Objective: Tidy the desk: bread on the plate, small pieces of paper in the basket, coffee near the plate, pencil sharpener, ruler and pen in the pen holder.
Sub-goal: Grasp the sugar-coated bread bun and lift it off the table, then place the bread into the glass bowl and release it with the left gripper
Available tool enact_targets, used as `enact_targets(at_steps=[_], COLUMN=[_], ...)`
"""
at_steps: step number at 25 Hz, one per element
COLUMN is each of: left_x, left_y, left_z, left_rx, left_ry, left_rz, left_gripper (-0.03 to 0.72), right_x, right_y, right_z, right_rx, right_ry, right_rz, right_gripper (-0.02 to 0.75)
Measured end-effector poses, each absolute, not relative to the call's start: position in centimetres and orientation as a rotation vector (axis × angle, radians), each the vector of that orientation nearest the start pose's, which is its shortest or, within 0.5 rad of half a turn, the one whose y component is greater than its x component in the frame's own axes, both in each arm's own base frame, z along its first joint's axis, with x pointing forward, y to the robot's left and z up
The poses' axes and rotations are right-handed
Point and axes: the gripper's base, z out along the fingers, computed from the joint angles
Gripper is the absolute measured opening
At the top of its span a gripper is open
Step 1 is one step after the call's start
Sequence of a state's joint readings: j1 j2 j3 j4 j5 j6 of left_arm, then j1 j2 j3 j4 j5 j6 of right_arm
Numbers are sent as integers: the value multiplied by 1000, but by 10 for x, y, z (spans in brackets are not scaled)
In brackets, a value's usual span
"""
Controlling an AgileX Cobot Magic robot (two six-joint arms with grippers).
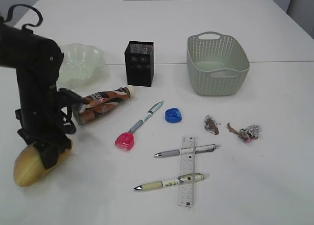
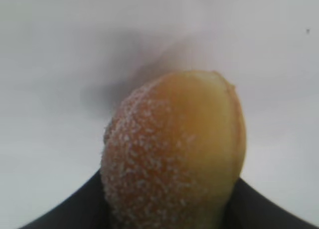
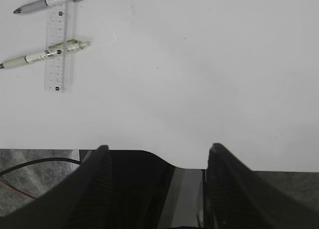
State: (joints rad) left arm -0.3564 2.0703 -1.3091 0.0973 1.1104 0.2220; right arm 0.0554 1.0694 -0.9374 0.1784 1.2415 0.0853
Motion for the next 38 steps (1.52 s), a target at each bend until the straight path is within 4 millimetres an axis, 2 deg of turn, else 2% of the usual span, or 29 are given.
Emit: enact_targets(at_steps=[4, 8, 15, 20, 25, 28, 33, 38], left_x=[360, 377, 393, 416, 438, 453, 480, 500], left_y=[-117, -117, -116, -110, -92, -79, -66, -70], left_z=[160, 198, 253, 274, 282, 276, 247, 211], left_rx=[680, 355, 198, 83, -4, -35, -48, -19], left_ry=[3195, 3112, 2934, 2698, 2510, 2430, 2331, 2256], left_rz=[140, 106, 117, 131, 53, 27, -12, -59], left_gripper=[307, 307, 307, 307, 307, 308, 308, 309], right_x=[174, 174, 174, 174, 174, 174, 174, 174], right_y=[25, 25, 25, 25, 25, 25, 25, 25], right_z=[314, 314, 314, 314, 314, 314, 314, 314], right_rx=[89, 86, 83, 83, 83, 83, 83, 83], right_ry=[2856, 2856, 2856, 2856, 2856, 2856, 2856, 2856], right_rz=[281, 281, 281, 281, 281, 281, 281, 281], right_gripper=[443, 443, 443, 443, 443, 443, 443, 443])
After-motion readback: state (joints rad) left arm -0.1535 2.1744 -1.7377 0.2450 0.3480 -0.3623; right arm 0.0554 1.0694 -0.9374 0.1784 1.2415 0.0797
